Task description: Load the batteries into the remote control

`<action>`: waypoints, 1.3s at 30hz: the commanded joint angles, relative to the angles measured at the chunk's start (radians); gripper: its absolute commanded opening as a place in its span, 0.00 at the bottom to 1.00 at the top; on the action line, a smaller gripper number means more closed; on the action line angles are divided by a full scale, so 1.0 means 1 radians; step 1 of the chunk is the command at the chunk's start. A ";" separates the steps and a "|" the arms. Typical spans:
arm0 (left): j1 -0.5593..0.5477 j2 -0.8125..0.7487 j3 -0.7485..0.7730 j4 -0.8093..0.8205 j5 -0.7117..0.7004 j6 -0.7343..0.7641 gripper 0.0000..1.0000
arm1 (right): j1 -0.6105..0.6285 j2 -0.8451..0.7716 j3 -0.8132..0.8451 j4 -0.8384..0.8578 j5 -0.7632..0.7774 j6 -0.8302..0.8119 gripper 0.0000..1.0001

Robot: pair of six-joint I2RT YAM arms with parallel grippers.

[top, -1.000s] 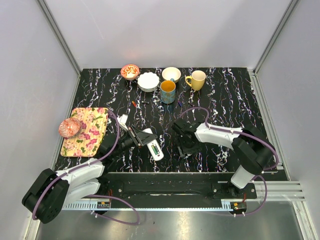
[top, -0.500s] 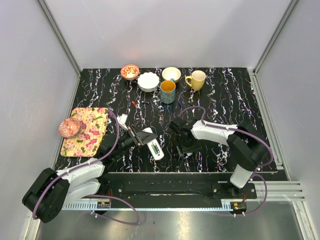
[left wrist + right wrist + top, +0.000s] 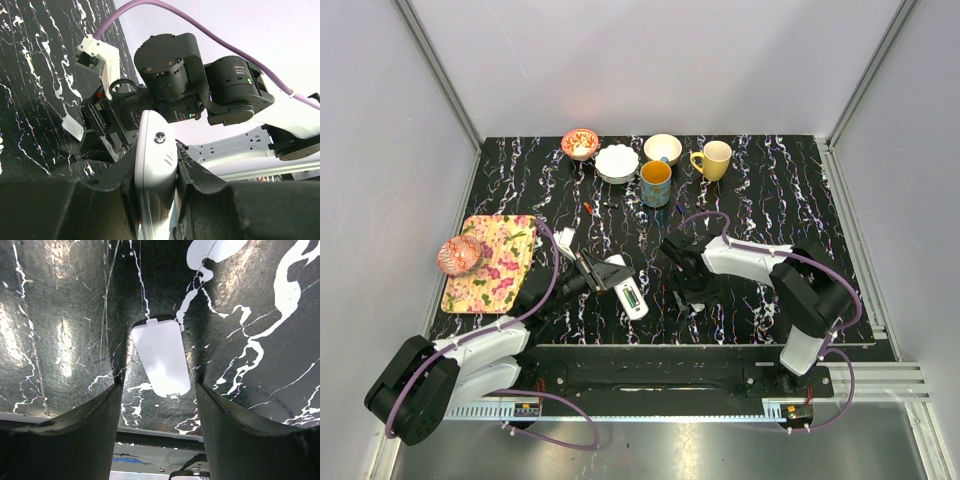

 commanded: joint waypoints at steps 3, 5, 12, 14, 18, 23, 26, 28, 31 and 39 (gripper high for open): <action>-0.002 0.012 0.001 0.101 -0.002 -0.005 0.00 | -0.045 -0.001 -0.053 0.134 0.027 -0.021 0.67; -0.001 0.024 0.005 0.112 0.001 -0.008 0.00 | -0.059 -0.004 -0.060 0.146 0.020 -0.023 0.67; -0.004 0.047 0.008 0.120 0.003 -0.013 0.00 | -0.085 -0.004 -0.073 0.183 -0.008 -0.042 0.66; -0.006 0.049 0.011 0.120 0.001 -0.014 0.00 | -0.087 -0.001 -0.074 0.189 -0.014 -0.049 0.65; -0.006 0.055 0.019 0.115 0.003 -0.011 0.00 | -0.087 0.002 -0.085 0.212 -0.036 -0.058 0.58; -0.010 0.066 0.028 0.118 0.004 -0.011 0.00 | -0.087 -0.001 -0.094 0.224 -0.079 -0.040 0.47; -0.015 0.069 0.031 0.121 0.006 -0.011 0.00 | -0.085 -0.015 -0.107 0.237 -0.082 -0.009 0.43; -0.015 0.067 0.033 0.120 0.004 -0.011 0.00 | -0.085 -0.027 -0.111 0.247 -0.080 0.008 0.39; -0.018 0.066 0.031 0.120 0.004 -0.013 0.00 | -0.085 -0.047 -0.123 0.272 -0.076 0.060 0.35; -0.021 0.060 0.022 0.126 0.001 -0.017 0.00 | -0.049 -0.032 -0.117 0.345 -0.111 0.214 0.34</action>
